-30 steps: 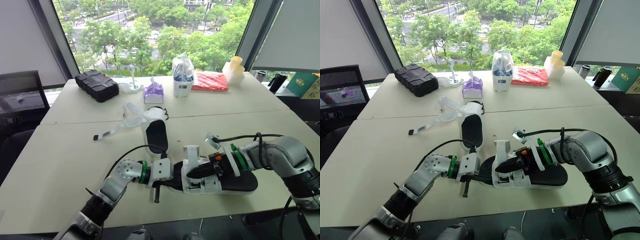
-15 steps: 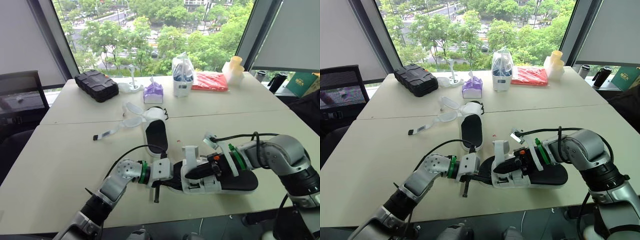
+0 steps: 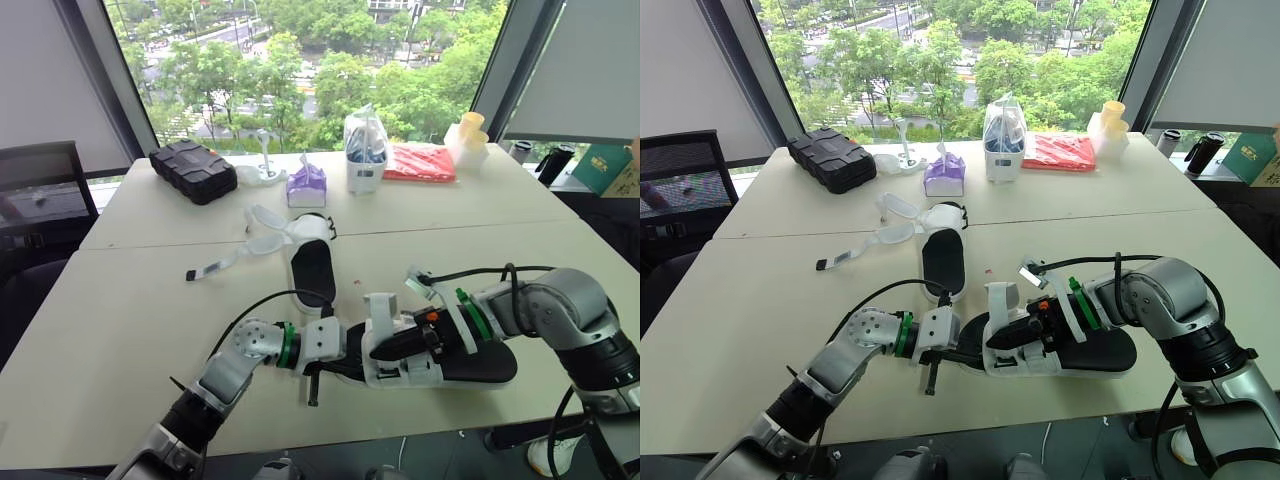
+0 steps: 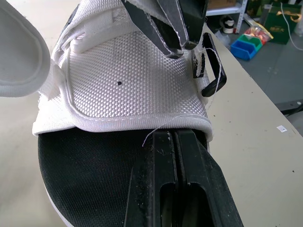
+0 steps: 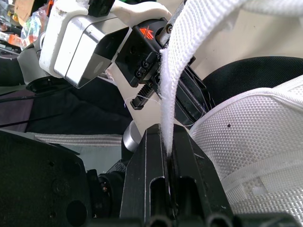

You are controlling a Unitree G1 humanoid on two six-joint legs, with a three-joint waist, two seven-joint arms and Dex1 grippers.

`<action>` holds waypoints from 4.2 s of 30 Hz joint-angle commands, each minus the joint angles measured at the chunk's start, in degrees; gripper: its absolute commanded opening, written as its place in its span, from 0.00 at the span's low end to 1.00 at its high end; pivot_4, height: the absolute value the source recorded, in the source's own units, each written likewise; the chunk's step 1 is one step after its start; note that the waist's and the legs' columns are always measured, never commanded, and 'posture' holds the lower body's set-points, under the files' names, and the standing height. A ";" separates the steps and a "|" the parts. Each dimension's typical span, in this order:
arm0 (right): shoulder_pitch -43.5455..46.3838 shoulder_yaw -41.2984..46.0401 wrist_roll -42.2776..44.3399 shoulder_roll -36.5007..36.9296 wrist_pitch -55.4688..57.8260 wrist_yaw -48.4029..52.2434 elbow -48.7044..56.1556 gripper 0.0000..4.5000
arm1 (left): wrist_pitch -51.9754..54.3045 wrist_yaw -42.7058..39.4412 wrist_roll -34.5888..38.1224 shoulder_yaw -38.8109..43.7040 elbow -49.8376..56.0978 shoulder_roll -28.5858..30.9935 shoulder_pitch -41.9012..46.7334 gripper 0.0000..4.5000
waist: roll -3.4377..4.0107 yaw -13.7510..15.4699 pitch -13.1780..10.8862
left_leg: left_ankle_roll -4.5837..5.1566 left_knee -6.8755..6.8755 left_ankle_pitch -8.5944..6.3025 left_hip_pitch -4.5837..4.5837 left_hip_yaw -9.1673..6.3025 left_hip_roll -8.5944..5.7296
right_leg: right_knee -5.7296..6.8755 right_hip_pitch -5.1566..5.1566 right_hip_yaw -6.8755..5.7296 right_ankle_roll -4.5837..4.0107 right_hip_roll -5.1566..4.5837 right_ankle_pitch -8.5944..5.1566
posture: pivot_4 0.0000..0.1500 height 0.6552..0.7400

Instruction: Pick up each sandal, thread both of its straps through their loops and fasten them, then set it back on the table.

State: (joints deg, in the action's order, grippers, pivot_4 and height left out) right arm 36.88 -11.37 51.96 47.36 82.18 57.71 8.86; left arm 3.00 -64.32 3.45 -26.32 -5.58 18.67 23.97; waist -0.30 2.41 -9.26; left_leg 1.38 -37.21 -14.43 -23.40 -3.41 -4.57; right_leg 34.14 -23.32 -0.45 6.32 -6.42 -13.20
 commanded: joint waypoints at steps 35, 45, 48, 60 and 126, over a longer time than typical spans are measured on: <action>-1.99 -9.46 -13.94 -0.31 -14.47 4.76 -2.77 0.01 | 0.60 1.23 -4.06 -3.62 -4.10 0.00 -1.26 0.00 | -0.11 -0.25 0.69 | -0.11 0.00 -0.06 0.28 -0.01 0.05 | 0.00 0.07 -0.01 0.01 0.04 -0.01 | 1.00 1.00; -2.46 -11.39 -22.36 0.68 -27.66 10.12 -3.25 0.01 | 0.57 1.37 -4.05 -3.59 -4.19 -0.04 -1.23 0.00 | -0.22 -0.38 0.83 | -0.19 0.01 -0.11 0.88 0.02 0.12 | -0.01 0.66 0.01 0.28 0.03 -0.18 | 1.00 1.00; -3.50 -10.37 -20.52 2.14 -27.19 12.84 1.04 0.01 | 0.59 1.35 -4.09 -3.52 -4.11 0.10 -1.30 0.00 | -0.20 -0.23 0.82 | -0.20 0.10 -0.12 0.88 0.02 0.14 | -0.02 0.64 0.01 0.34 -0.01 -0.24 | 1.00 1.00; -8.80 -14.61 -27.26 4.64 -31.58 12.66 6.96 0.14 | 0.37 0.88 -4.04 -3.41 -3.88 1.14 -1.56 0.00 | -0.20 -0.03 0.85 | -0.05 0.15 -0.15 0.07 0.03 0.02 | -0.06 -0.02 -0.07 0.20 -0.13 -0.14 | 1.00 1.00; -14.85 14.61 -2.67 15.02 -14.96 9.19 17.55 0.99 | -0.01 1.25 -3.82 -4.77 -3.77 1.13 -2.49 0.00 | -0.14 0.06 0.81 | -0.02 0.15 -0.16 -0.06 0.02 0.05 | -0.16 -0.03 -0.14 0.23 -0.20 -0.17 | 1.00 1.00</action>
State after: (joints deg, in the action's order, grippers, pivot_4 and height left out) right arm 22.43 -0.57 46.95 61.06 66.64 66.35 24.30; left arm 1.10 -62.41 2.62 -27.87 -5.51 18.94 23.40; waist -0.44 2.48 -8.45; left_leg 1.36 -37.06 -14.59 -23.46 -3.39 -4.52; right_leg 33.97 -23.35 -0.59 6.55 -6.62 -13.37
